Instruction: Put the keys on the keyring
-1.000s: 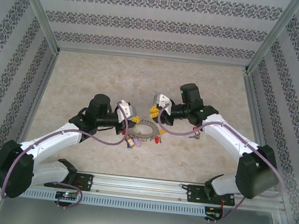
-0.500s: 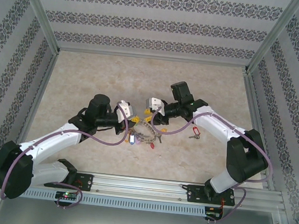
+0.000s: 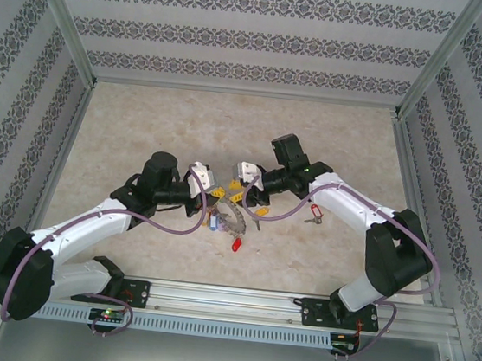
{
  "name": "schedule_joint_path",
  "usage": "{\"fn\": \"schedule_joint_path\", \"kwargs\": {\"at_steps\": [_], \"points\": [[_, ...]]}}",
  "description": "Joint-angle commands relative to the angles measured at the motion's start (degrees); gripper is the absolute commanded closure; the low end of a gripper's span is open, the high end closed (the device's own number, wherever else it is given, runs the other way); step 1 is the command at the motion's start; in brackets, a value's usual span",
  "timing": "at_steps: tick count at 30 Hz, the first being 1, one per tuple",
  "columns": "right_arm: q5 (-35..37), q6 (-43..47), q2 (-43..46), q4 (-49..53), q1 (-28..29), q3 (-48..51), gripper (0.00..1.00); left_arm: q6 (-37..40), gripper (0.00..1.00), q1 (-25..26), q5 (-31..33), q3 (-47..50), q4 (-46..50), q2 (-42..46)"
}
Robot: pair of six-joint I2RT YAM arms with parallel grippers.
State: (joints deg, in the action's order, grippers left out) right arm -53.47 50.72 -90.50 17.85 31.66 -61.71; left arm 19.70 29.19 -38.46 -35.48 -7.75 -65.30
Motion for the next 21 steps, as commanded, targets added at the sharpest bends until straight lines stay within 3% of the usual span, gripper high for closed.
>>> {"fn": "schedule_joint_path", "kwargs": {"at_steps": [1,8,15,21], "points": [[-4.17,-1.70,1.82,-0.09,0.56,0.44,0.69,0.07,1.00,0.52,0.27,-1.34,-0.34,0.57],[-3.37,-2.87,1.83,-0.75,1.17,1.18,0.76,0.04,1.00,0.58,-0.82,-1.56,-1.12,0.12],[-1.90,-0.90,0.50,0.59,1.13,0.30,0.77,0.24,1.00,0.54,-1.71,-1.63,-1.38,0.20],[-1.65,-0.28,-0.14,1.82,1.12,-0.60,0.85,0.59,1.00,0.55,-1.80,-1.89,-0.89,0.15]]}}
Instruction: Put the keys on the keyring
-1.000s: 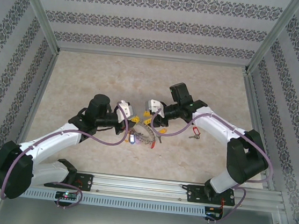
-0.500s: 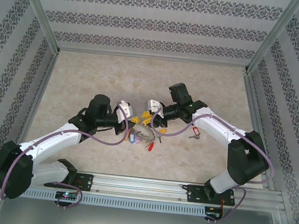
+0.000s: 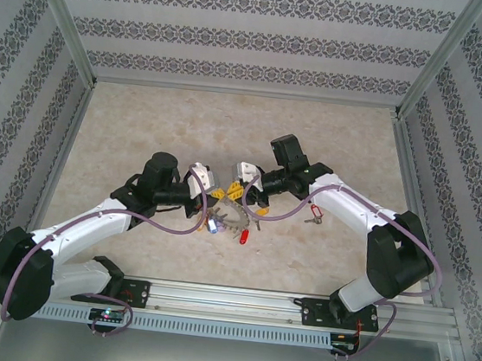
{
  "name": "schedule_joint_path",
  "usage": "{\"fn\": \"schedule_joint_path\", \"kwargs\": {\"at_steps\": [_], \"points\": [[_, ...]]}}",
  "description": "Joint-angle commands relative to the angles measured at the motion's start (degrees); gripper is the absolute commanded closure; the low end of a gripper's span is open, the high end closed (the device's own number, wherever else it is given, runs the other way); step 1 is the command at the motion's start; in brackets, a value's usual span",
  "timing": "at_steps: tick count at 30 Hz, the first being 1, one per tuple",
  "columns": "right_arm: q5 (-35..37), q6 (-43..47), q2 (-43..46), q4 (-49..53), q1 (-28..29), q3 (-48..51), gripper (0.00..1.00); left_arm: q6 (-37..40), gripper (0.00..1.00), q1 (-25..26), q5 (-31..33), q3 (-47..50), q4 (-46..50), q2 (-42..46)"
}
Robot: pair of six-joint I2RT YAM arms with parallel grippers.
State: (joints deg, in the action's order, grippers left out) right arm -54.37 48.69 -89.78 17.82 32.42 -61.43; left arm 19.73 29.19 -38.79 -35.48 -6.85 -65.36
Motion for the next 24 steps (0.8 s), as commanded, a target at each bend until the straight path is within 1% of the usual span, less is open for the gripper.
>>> {"fn": "schedule_joint_path", "kwargs": {"at_steps": [1,2,3,6,10,18,24], "points": [[-0.74,1.89,-0.84,2.24,0.35,-1.05,0.86,0.64,1.00,0.52,-1.53,-2.02,-1.55,0.18],[-0.76,1.97,-0.84,2.46,0.42,-1.14,0.88,0.84,1.00,0.59,-1.63,-1.96,-1.42,0.21],[-0.66,1.98,-0.83,2.56,0.44,-1.28,0.89,0.97,1.00,0.60,-1.69,-2.09,-1.41,0.23],[-0.07,2.57,-1.00,3.35,0.51,-1.80,0.88,1.49,1.00,0.53,-2.54,-2.12,-1.26,0.15],[1.07,3.99,-1.49,4.88,0.62,-2.88,0.84,2.22,1.00,0.56,-3.89,-2.80,-0.40,-0.26],[2.94,6.98,-2.50,7.59,1.36,-5.05,0.81,2.66,1.00,0.61,-4.85,-3.51,0.43,-0.92],[4.40,8.66,-2.77,10.05,1.75,-5.99,0.88,2.74,1.00,0.58,-4.45,-3.38,0.26,-0.73]]}}
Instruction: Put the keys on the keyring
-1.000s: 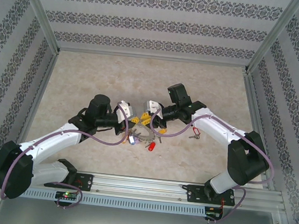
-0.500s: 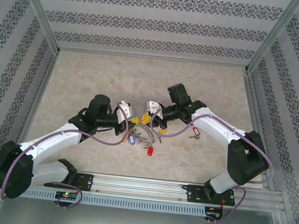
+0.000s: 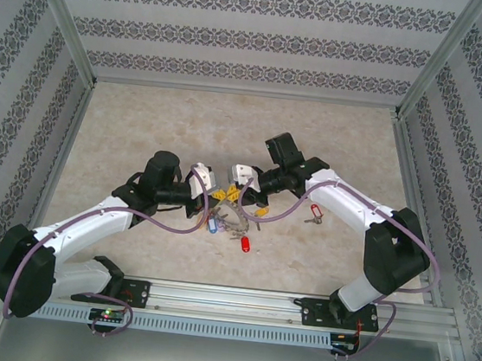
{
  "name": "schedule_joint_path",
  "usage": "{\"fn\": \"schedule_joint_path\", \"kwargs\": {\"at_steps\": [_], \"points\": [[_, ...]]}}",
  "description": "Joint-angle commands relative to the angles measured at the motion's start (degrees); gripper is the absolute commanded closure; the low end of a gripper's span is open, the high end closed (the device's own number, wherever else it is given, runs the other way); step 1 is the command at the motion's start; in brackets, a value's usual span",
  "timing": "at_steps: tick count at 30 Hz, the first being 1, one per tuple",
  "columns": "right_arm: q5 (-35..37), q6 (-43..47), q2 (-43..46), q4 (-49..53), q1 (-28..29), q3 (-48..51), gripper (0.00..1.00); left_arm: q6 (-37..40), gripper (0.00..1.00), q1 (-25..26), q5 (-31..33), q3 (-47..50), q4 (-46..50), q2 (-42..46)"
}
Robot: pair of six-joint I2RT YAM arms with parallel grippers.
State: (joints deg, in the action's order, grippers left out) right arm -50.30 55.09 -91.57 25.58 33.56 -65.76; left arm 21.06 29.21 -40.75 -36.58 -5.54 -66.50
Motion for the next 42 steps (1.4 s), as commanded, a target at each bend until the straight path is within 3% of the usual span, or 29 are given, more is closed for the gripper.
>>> {"fn": "schedule_joint_path", "kwargs": {"at_steps": [1,4,6,8,10,14,18,24,29,37,42], "points": [[0.77,2.41,-0.99,2.47,0.62,-1.66,0.90,1.40,1.00,0.58,-2.44,-2.28,-1.05,0.48],[0.83,1.76,-1.08,3.33,0.56,-2.25,0.99,1.40,1.00,0.56,-2.11,-2.23,-0.97,0.66],[0.61,0.25,-0.88,3.23,0.47,-2.45,1.00,1.35,0.99,0.57,-1.50,-2.14,-0.64,1.01],[0.47,-3.00,-0.48,3.07,0.27,-2.77,1.00,0.72,0.80,0.50,0.15,-1.77,-0.19,1.97],[1.17,-7.69,0.10,2.37,-0.08,-2.90,1.00,-0.66,0.67,0.52,2.52,-0.20,-1.00,3.94],[4.92,-20.61,2.10,-2.02,-1.36,-1.77,1.00,-6.60,0.56,0.41,9.19,4.28,-6.01,10.17],[15.83,-38.81,3.55,-6.61,-0.82,-2.57,1.00,-12.43,0.50,0.47,13.53,6.33,-7.09,13.70],[37.68,-61.12,1.34,-2.12,2.08,-9.42,1.00,-22.07,0.43,0.51,16.16,7.56,-10.49,12.31],[42.48,-77.46,1.44,-0.74,2.10,-10.83,1.00,-23.43,0.39,0.80,16.63,7.36,-12.69,9.43],[40.60,-80.66,0.09,0.65,3.55,-12.98,1.00,-20.91,0.27,2.29,11.15,3.05,-14.32,0.39],[40.30,-80.91,0.29,0.69,3.83,-12.92,1.00,-19.46,0.26,3.75,11.81,0.16,-12.67,-4.23]]}}
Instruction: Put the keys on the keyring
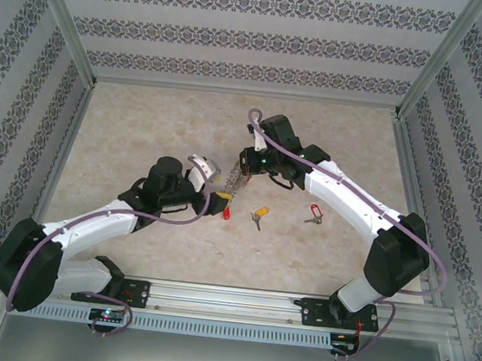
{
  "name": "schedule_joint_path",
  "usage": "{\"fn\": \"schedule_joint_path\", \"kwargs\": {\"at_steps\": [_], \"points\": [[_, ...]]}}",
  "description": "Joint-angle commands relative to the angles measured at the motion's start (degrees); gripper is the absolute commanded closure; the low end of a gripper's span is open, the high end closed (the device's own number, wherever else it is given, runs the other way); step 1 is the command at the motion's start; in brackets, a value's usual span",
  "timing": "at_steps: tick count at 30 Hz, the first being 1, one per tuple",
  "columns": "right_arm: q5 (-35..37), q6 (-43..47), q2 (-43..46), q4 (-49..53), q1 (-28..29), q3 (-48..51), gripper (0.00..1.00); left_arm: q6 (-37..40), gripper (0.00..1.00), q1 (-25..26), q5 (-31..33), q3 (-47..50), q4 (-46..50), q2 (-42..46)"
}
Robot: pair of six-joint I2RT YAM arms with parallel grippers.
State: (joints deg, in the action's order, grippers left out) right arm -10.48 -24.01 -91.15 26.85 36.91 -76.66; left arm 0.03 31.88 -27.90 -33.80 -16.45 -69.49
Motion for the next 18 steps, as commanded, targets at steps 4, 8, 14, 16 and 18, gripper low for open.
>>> {"fn": "schedule_joint_path", "kwargs": {"at_steps": [4,8,14,16,18], "points": [[-2.26,-0.78,0.90,-1.26,0.62,-1.48,1.00,3.52,0.25,1.09,3.56,-3.08,-1.66,-3.12],[-5.35,2.26,1.90,-0.86,0.71,-0.86,1.00,6.90,0.39,1.08,5.49,-4.46,0.70,-4.24],[-7.51,9.45,2.88,2.85,1.28,-0.86,1.00,9.71,0.75,1.11,6.06,-6.37,3.87,-4.87],[-7.26,12.15,3.15,4.54,1.20,-0.94,1.00,10.84,0.82,1.08,6.54,-6.10,4.19,-4.26],[-7.70,14.81,3.09,6.51,1.02,-1.15,1.00,12.54,0.89,1.08,6.89,-6.12,5.49,-3.69]]}}
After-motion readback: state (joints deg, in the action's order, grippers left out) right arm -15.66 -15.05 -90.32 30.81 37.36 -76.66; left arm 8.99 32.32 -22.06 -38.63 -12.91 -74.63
